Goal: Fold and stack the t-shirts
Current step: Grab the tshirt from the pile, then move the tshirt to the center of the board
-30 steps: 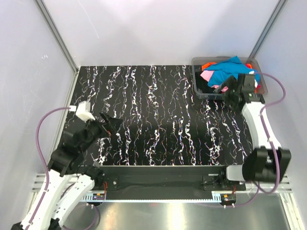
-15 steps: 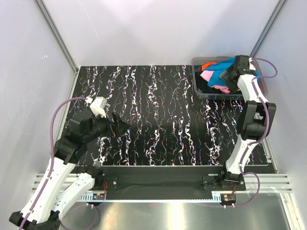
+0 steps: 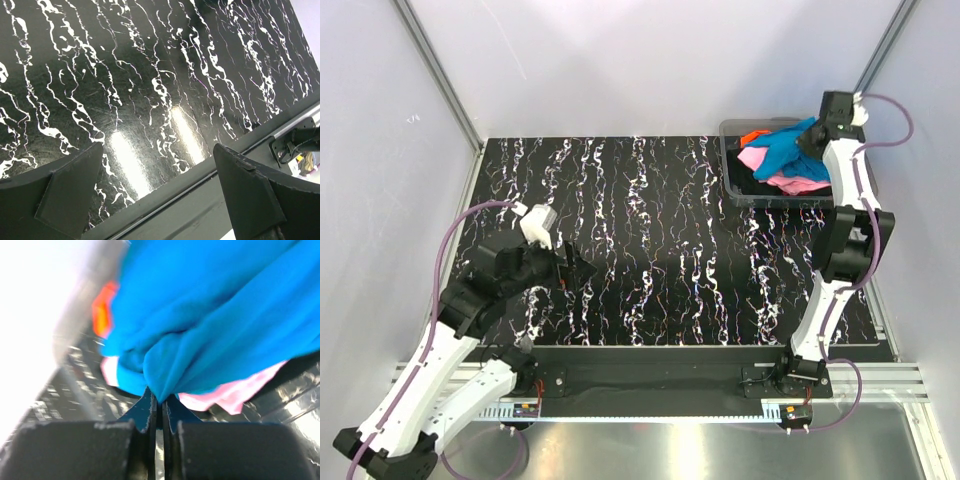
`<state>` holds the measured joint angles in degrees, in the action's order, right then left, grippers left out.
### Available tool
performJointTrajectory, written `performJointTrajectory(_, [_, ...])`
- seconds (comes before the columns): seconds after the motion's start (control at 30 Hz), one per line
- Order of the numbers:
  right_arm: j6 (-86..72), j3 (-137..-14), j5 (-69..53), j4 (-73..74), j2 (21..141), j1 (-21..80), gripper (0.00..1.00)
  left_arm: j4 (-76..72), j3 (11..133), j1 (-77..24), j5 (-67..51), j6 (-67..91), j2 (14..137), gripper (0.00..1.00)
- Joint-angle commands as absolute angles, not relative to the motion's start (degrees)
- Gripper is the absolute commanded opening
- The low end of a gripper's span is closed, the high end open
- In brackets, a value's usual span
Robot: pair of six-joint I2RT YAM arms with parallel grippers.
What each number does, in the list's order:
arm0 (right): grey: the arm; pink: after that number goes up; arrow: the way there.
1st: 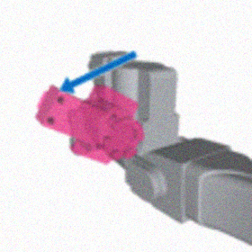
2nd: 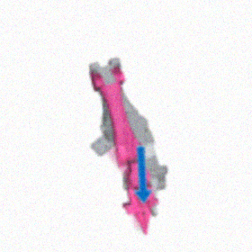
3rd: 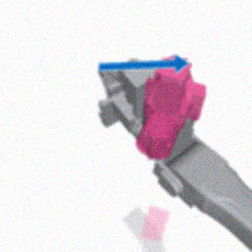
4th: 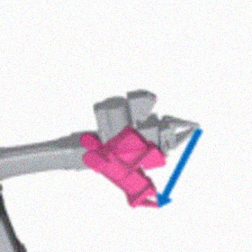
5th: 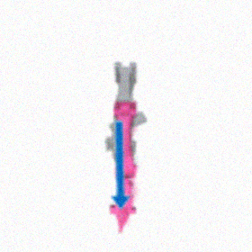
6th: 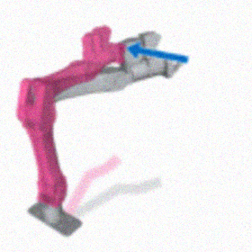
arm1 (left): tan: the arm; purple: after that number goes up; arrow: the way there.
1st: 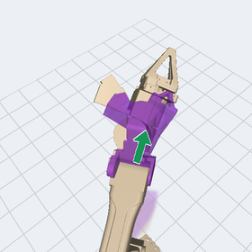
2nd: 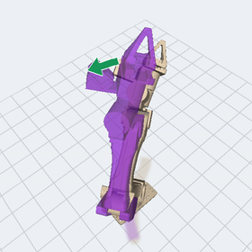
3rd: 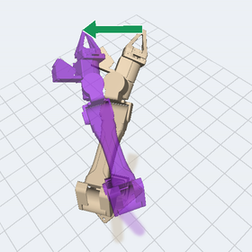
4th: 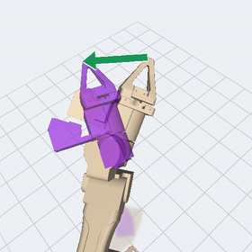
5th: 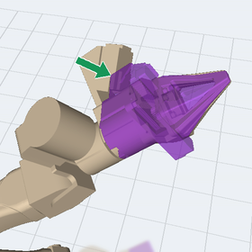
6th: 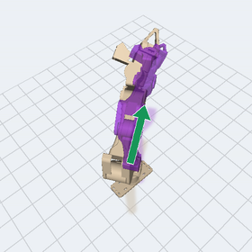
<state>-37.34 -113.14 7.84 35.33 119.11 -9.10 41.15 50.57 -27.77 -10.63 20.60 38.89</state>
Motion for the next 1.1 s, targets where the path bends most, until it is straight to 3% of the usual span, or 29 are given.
performJointTrajectory(0.0, [-34.2,-125.3,7.8,37.4,114.1,-9.0,0.00,40.1,54.1,-28.7,-10.0,18.9,39.5,0.99])
performJointTrajectory(0.13, [-33.8,-146.4,5.8,45.0,113.7,-8.6,0.00,40.3,55.0,-28.9,-11.9,20.3,39.9,0.99])
performJointTrajectory(0.27, [-36.1,-152.6,0.2,45.7,109.1,-7.9,0.00,40.5,56.5,-29.0,-12.7,23.2,41.0,0.99])
performJointTrajectory(0.37, [-39.3,-151.9,-10.9,44.6,104.8,-6.5,0.00,40.8,59.6,-28.9,-12.3,25.1,41.4,0.99])
performJointTrajectory(0.5, [-39.1,-143.9,-21.1,43.2,95.8,3.0,0.00,41.0,63.2,-28.9,-11.6,26.8,42.6,0.99])
performJointTrajectory(0.6, [-39.5,-126.5,-27.4,37.9,85.7,9.4,0.00,41.0,64.3,-28.9,-11.2,28.8,42.4,0.99])
performJointTrajectory(0.63, [-41.2,-112.6,-29.8,35.0,82.6,12.0,0.00,41.0,64.4,-28.9,-10.9,29.5,42.0,0.99])
performJointTrajectory(0.67, [-43.0,-104.8,-32.8,27.2,79.7,12.6,0.07,41.3,64.4,-28.9,-10.5,30.1,41.9,0.99])
performJointTrajectory(0.77, [-52.0,-77.8,-40.7,22.7,70.0,13.4,0.58,42.8,65.2,-28.8,-8.7,31.8,42.4,0.99])
performJointTrajectory(0.8, [-51.9,-68.1,-44.4,22.8,66.7,13.4,0.62,43.4,65.3,-28.8,-6.5,32.2,43.1,0.99])
performJointTrajectory(0.93, [-49.8,-52.2,-43.2,24.6,55.7,13.4,0.78,49.6,65.0,-28.7,-1.0,35.4,49.7,0.99])
performJointTrajectory(1.07, [-47.1,-47.8,-36.0,35.5,51.3,13.3,0.80,48.2,61.7,-28.7,-10.2,39.8,58.3,0.97])
